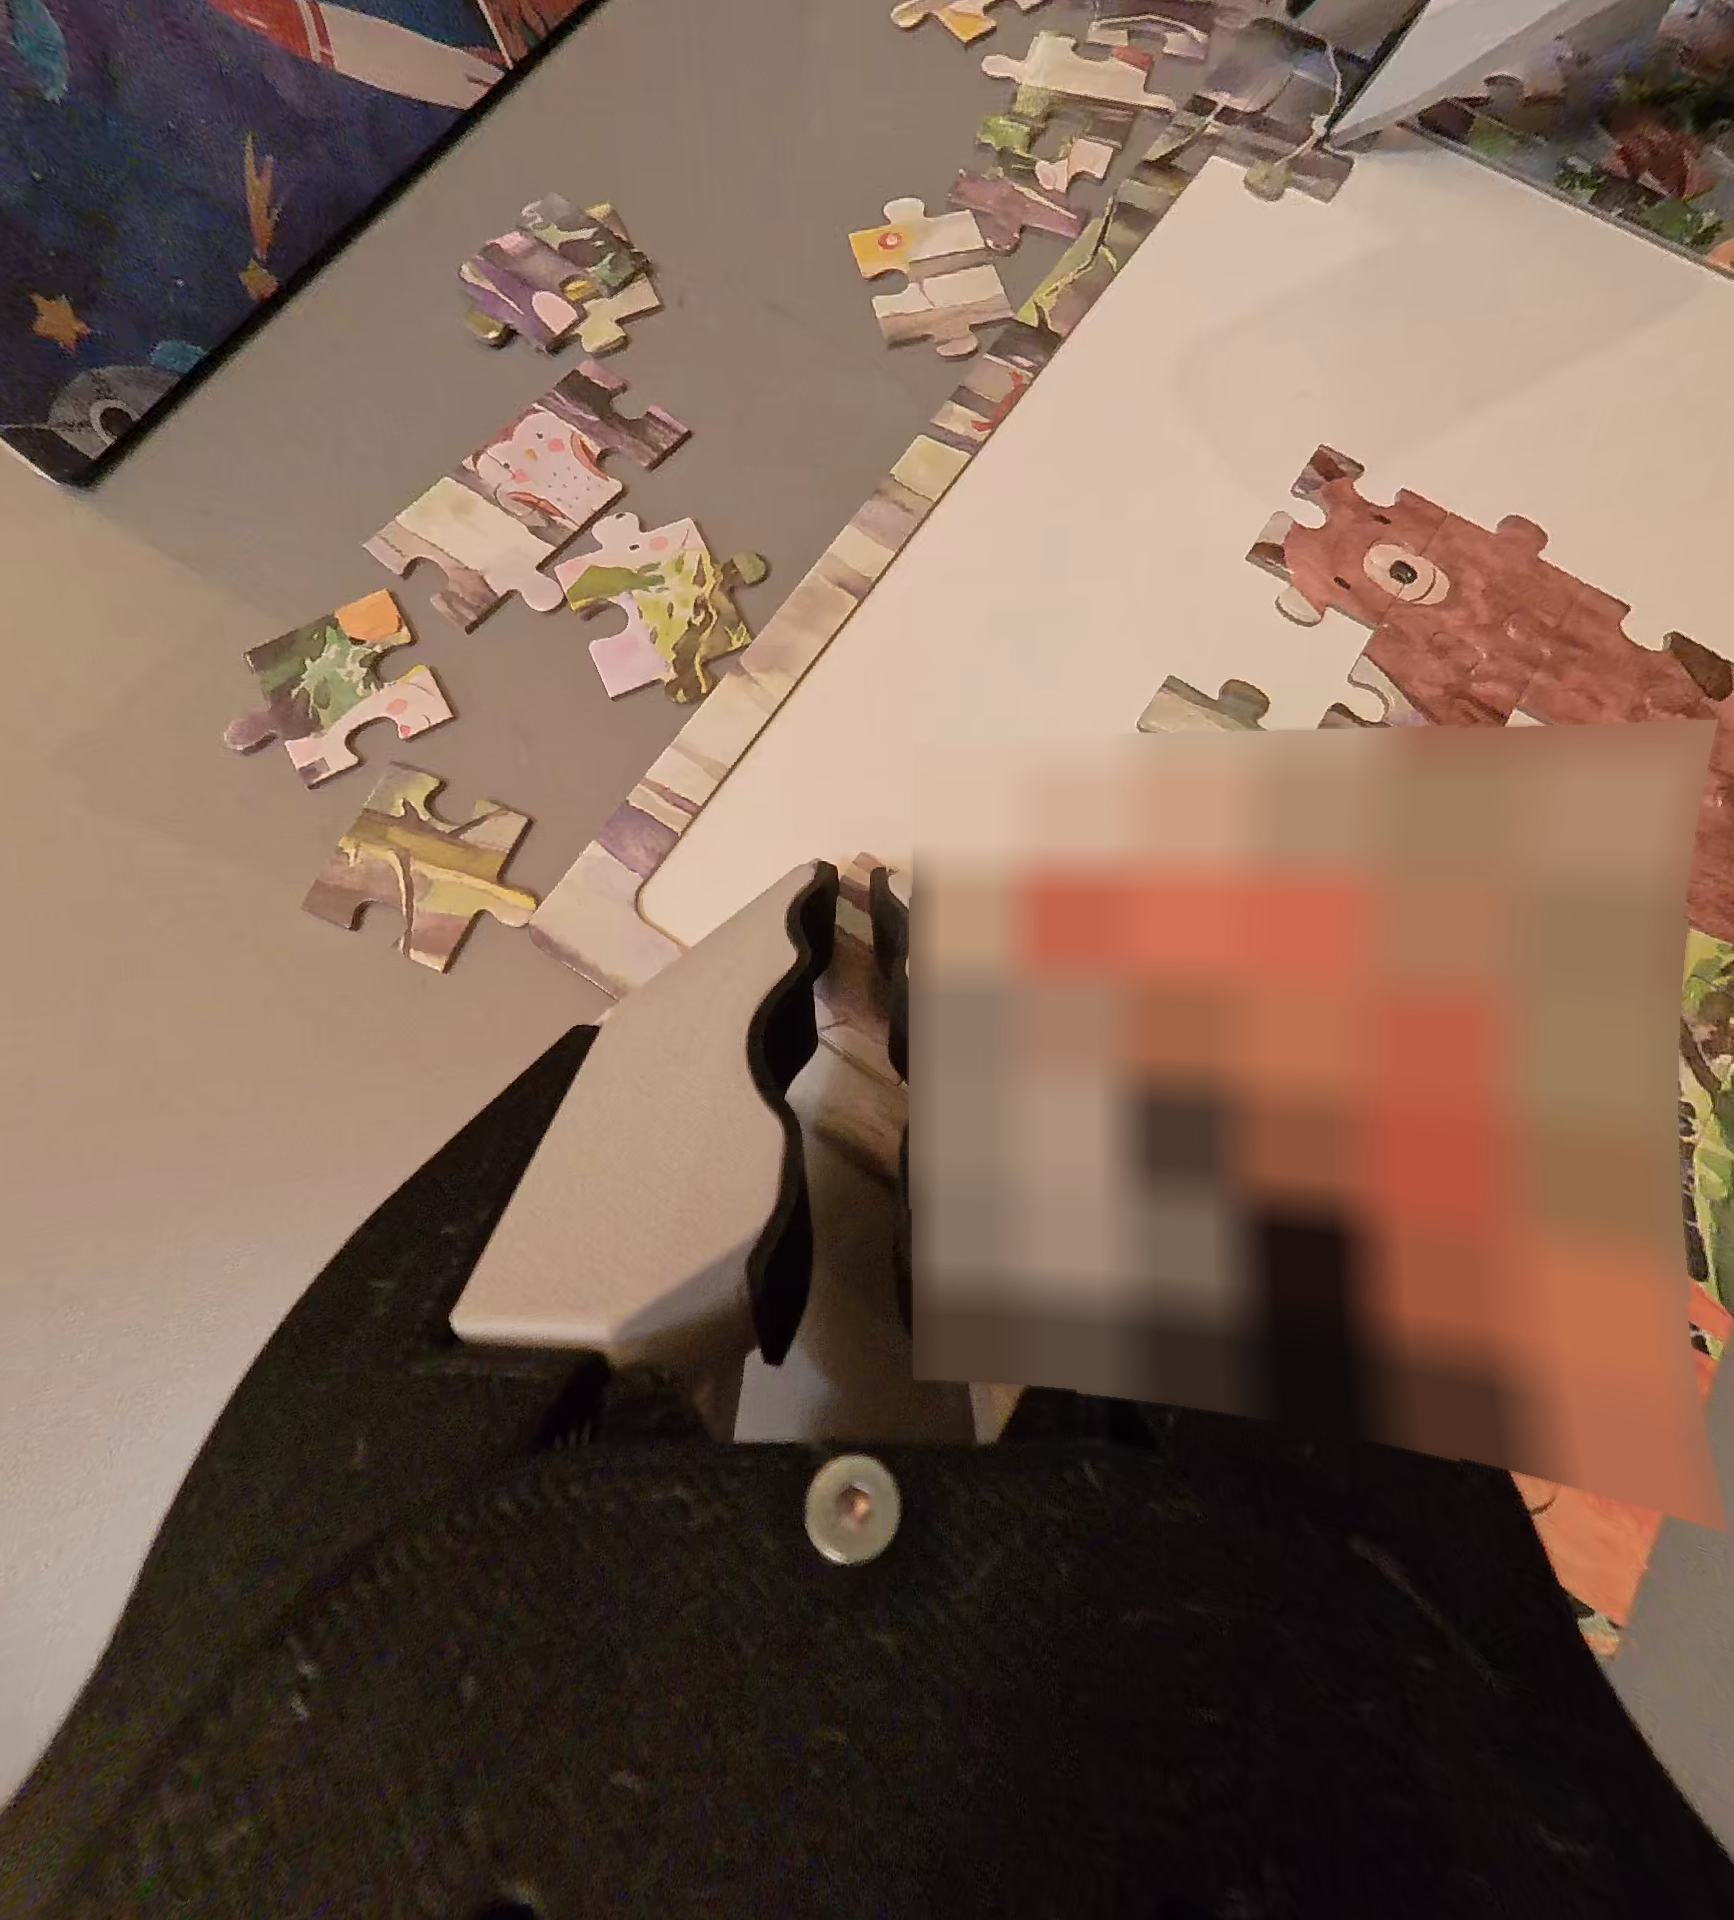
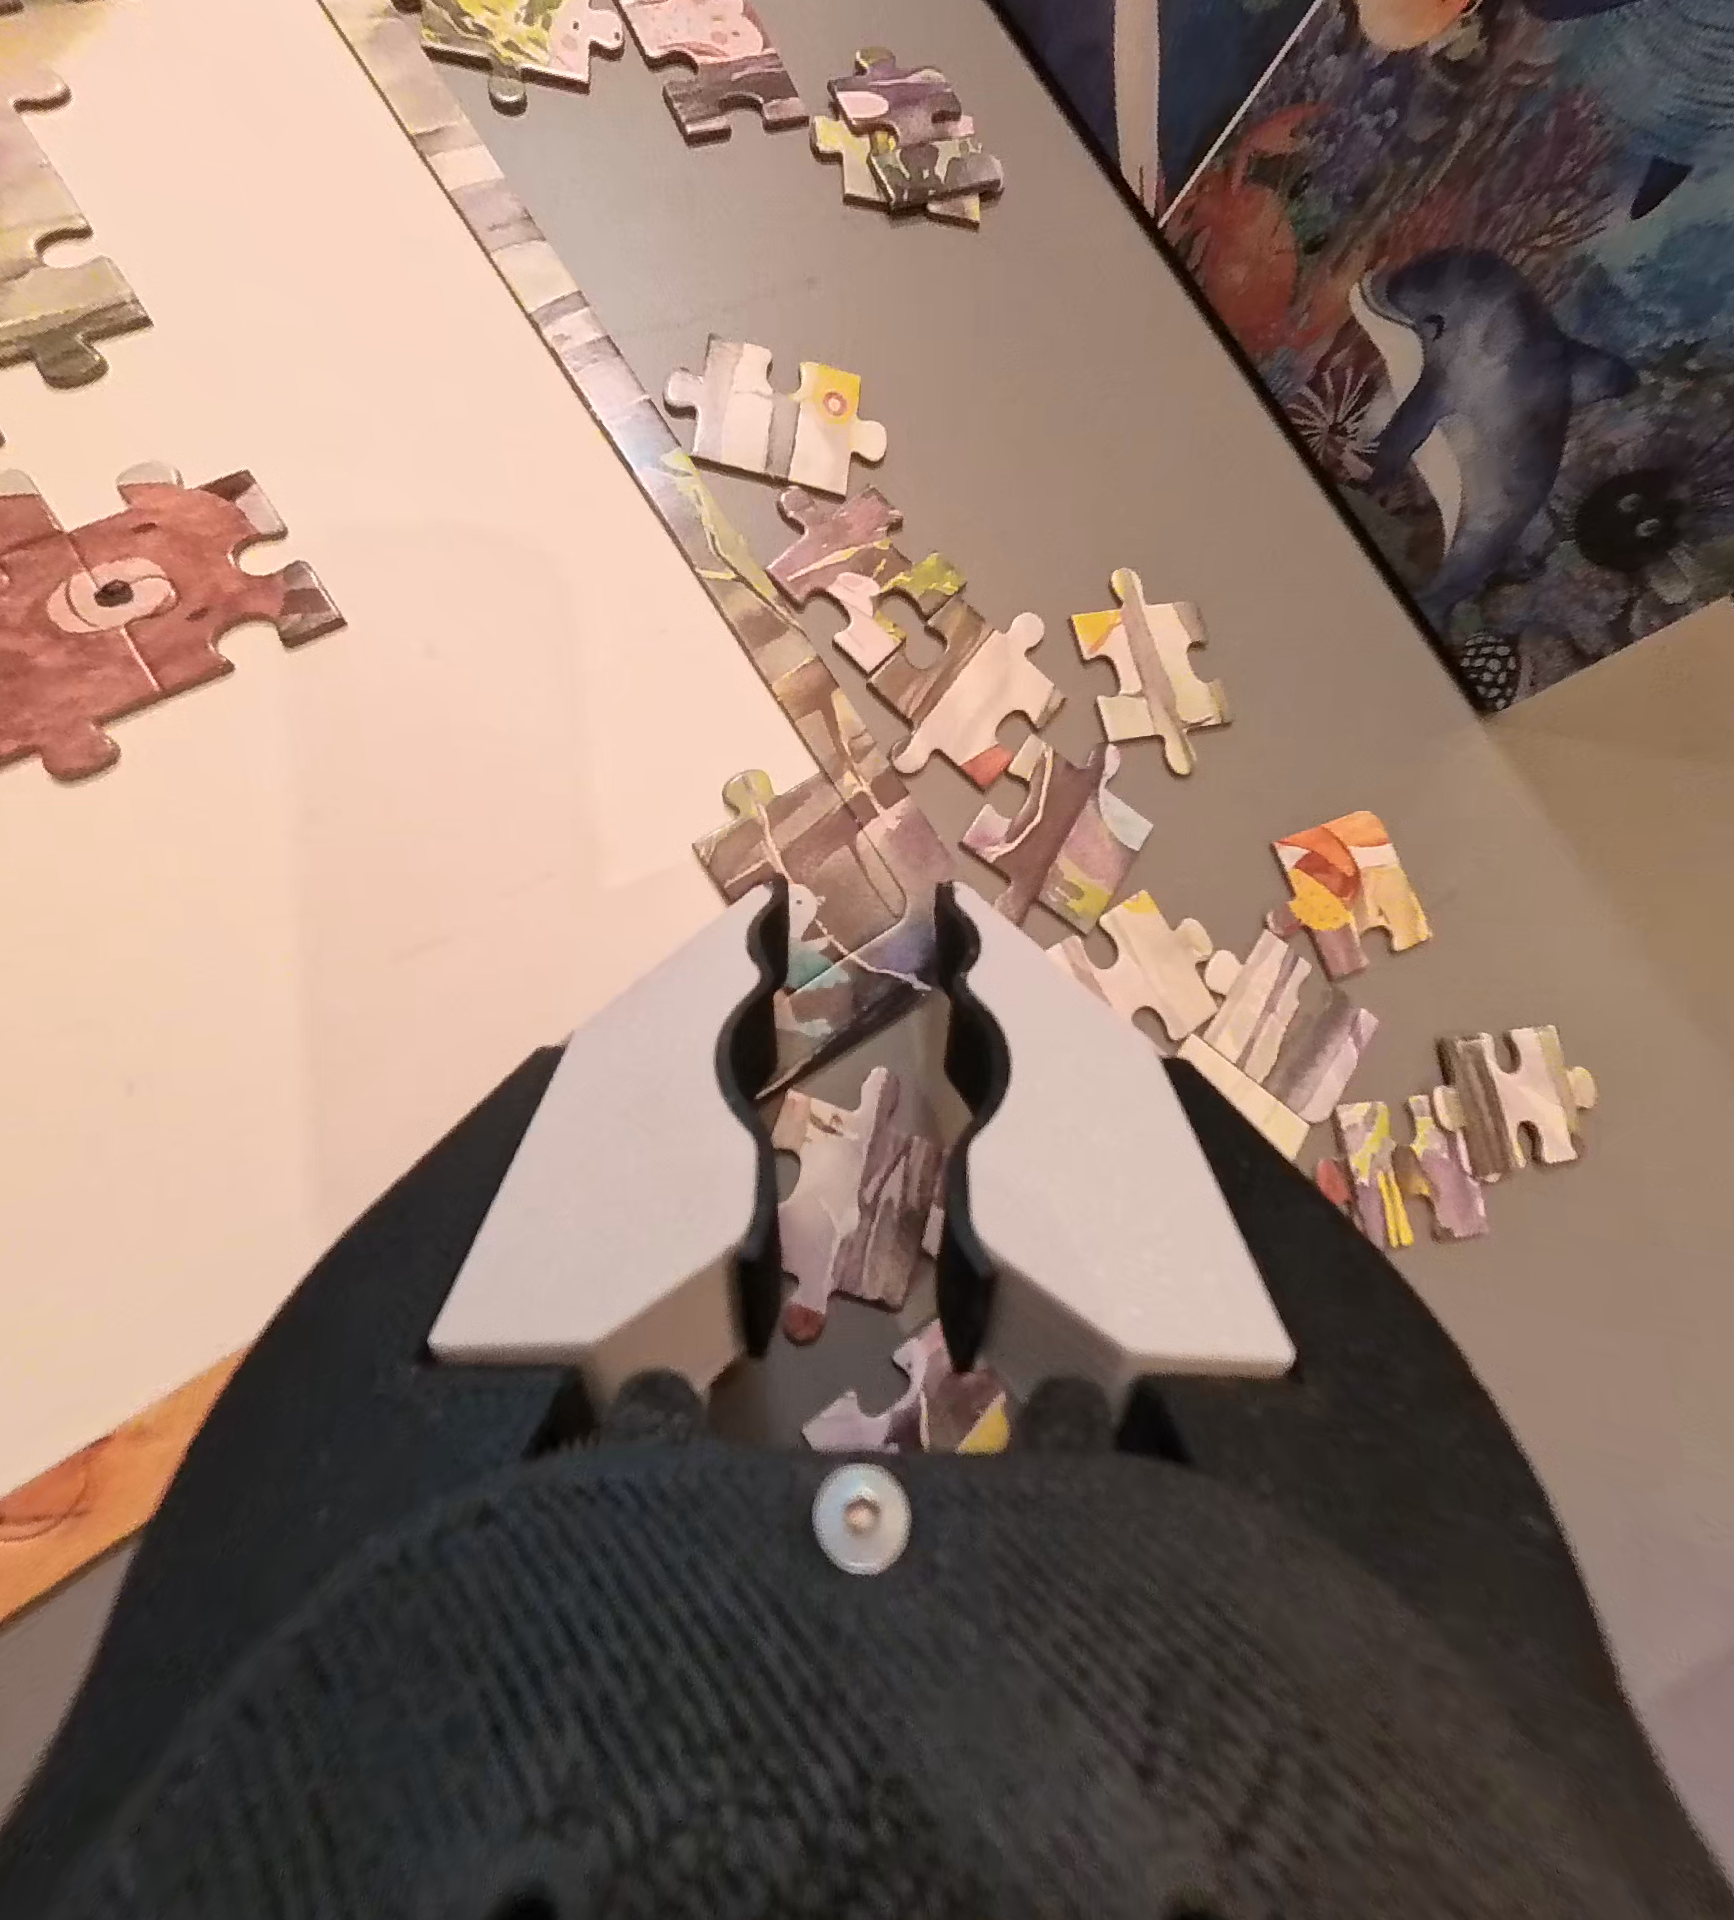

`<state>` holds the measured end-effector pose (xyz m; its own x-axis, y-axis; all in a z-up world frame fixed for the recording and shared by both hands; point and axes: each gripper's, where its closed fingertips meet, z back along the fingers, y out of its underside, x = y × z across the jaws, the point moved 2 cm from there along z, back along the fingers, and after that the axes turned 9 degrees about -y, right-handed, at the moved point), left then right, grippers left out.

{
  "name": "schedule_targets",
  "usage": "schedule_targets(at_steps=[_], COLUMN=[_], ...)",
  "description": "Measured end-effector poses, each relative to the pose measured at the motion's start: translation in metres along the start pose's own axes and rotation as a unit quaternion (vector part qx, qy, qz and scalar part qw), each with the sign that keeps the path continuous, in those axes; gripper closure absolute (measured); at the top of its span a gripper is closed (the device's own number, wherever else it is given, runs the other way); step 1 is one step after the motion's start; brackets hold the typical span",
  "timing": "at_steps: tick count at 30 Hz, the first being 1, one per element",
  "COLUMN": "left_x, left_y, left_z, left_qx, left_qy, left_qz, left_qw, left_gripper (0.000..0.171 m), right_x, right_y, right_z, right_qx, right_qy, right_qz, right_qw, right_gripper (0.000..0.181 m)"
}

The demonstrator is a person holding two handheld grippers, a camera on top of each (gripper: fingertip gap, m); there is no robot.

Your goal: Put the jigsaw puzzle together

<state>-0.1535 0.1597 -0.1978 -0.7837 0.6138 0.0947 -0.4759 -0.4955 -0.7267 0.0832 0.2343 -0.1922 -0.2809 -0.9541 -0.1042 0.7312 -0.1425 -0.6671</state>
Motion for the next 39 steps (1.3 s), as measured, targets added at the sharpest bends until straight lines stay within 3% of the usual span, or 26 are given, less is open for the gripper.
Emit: schedule_targets(at_steps=[9, 12, 17, 23, 28, 31, 33, 36, 39], left_x=[0.0, 0.0, 0.0, 0.012, 0.025, 0.027, 0.027, 0.026, 0.027], left_y=[0.0, 0.0, -0.003, -0.019, -0.03, -0.033, -0.035, -0.032, -0.031], left_z=[0.0, 0.001, 0.003, 0.019, 0.035, 0.04, 0.041, 0.038, 0.035], left_qx=[0.0, -0.003, -0.015, -0.085, -0.141, -0.158, -0.163, -0.159, -0.156], left_qy=[-0.001, -0.003, -0.004, -0.012, -0.014, -0.015, -0.018, -0.025, -0.024], left_qz=[-0.001, -0.005, -0.005, 0.031, 0.069, 0.075, 0.07, 0.061, 0.062], left_qw=[1.0, 1.0, 1.0, 0.996, 0.988, 0.984, 0.984, 0.985, 0.986], left_gripper=[0.167, 0.167, 0.168, 0.167, 0.166, 0.166, 0.166, 0.165, 0.166], right_x=[-0.001, -0.003, -0.026, -0.045, -0.046, -0.044, -0.047, -0.041, -0.017], right_y=[-0.004, -0.014, -0.025, -0.034, -0.034, -0.029, -0.011, 0.021, 0.042], right_z=[0.001, 0.014, 0.051, 0.109, 0.139, 0.147, 0.149, 0.157, 0.152], right_qx=[-0.006, -0.047, -0.126, -0.281, -0.349, -0.342, -0.289, -0.231, -0.217], right_qy=[0.013, 0.011, 0.07, 0.097, 0.111, 0.14, 0.206, 0.306, 0.317], right_qz=[0.011, 0.0, -0.03, -0.1, -0.116, -0.102, -0.079, -0.059, -0.064], right_qw=[1.0, 0.999, 0.989, 0.95, 0.923, 0.924, 0.932, 0.922, 0.921], right_gripper=[0.157, 0.157, 0.159, 0.159, 0.16, 0.16, 0.16, 0.162, 0.169])
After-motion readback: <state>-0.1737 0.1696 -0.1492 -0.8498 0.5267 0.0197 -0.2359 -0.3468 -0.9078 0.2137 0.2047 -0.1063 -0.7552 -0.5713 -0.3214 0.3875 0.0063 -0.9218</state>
